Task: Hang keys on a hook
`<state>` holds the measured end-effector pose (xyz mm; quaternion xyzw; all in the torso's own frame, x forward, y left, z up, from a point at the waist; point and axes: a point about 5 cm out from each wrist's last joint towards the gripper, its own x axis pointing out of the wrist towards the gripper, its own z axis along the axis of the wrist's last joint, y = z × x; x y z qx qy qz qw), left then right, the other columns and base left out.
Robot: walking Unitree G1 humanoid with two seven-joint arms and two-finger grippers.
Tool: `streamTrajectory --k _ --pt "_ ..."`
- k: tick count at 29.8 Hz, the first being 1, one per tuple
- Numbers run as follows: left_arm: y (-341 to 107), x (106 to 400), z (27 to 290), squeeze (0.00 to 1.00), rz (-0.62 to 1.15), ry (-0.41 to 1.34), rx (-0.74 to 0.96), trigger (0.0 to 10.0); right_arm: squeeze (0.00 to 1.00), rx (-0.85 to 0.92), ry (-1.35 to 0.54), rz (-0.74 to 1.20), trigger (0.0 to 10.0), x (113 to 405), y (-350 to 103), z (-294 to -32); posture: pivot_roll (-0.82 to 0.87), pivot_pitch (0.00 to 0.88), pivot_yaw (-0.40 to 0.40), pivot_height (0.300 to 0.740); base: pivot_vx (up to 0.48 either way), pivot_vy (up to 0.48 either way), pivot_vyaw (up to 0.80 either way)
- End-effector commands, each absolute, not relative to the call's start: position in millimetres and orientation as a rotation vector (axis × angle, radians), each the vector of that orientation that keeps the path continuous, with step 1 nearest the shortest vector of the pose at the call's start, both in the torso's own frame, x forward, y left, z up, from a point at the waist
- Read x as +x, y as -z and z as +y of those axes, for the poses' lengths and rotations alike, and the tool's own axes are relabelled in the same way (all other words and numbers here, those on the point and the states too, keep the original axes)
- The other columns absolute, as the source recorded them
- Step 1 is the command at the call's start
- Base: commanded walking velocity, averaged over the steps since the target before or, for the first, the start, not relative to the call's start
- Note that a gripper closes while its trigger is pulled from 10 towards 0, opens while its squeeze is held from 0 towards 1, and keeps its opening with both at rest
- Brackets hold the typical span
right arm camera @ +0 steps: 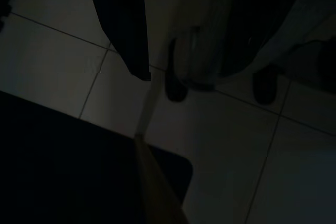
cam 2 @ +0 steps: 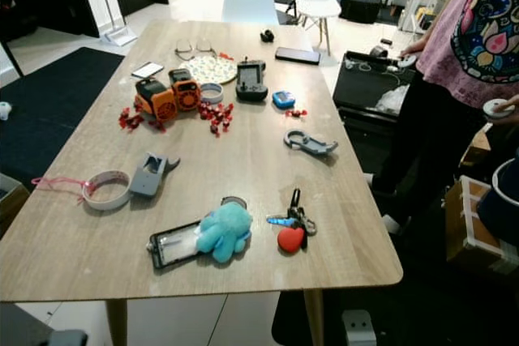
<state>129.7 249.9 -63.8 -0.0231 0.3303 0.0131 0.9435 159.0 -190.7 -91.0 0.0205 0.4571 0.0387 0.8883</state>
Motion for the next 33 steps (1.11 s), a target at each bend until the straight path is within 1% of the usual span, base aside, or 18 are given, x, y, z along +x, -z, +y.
streamTrajectory --k 1,7,10,13,16,19,22,27,33 --pt "68.8 130.1 240.1 0.0 0.684 -0.015 -0.032 10.0 0.0 0.041 -0.058 0.977 10.0 153.3 93.6 -192.9 0.06 0.064 -0.04 0.74 0.0 0.0 0.0" --pt "74.9 135.2 229.6 0.0 0.716 0.001 -0.029 10.0 0.0 0.042 -0.06 0.99 10.0 150.0 95.2 -191.4 0.05 0.059 -0.039 0.74 0.0 0.0 0.0" --pt "79.1 134.9 220.5 0.0 0.75 0.079 -0.025 10.0 0.0 0.061 -0.043 0.99 10.0 147.9 96.0 -191.3 0.04 0.04 -0.031 0.74 0.0 0.0 0.0" --pt "81.8 134.4 217.2 0.0 0.771 0.092 -0.015 10.0 0.0 0.065 -0.044 0.992 10.0 146.5 96.6 -190.7 0.04 0.019 -0.033 0.74 0.0 0.0 0.0" --pt "83.0 135.9 214.1 0.0 0.779 0.101 -0.01 10.0 0.0 0.062 -0.065 0.987 10.0 147.9 96.0 -189.3 0.04 0.019 -0.04 0.74 0.0 0.0 0.0" --pt "84.3 137.1 212.8 0.0 0.78 0.058 -0.045 10.0 0.0 0.06 -0.072 0.986 10.0 149.0 95.8 -188.1 0.06 0.008 -0.044 0.74 0.0 0.0 0.0" --pt "86.0 138.5 212.9 0.0 0.78 -0.018 -0.108 10.0 0.0 0.046 -0.081 0.995 10.0 149.5 96.1 -186.4 0.06 0.025 -0.042 0.74 0.0 0.0 0.0" --pt "86.9 136.7 219.8 0.0 0.791 -0.08 -0.129 10.0 0.0 0.035 -0.09 0.999 10.0 150.1 96.0 -185.9 0.06 0.035 -0.039 0.74 0.0 0.0 0.0" --pt "87.0 134.2 225.9 0.0 0.794 -0.116 -0.151 10.0 0.0 0.031 -0.09 1.003 10.0 149.0 96.4 -186.7 0.06 0.042 -0.04 0.74 -0.3 0.0 0.0"
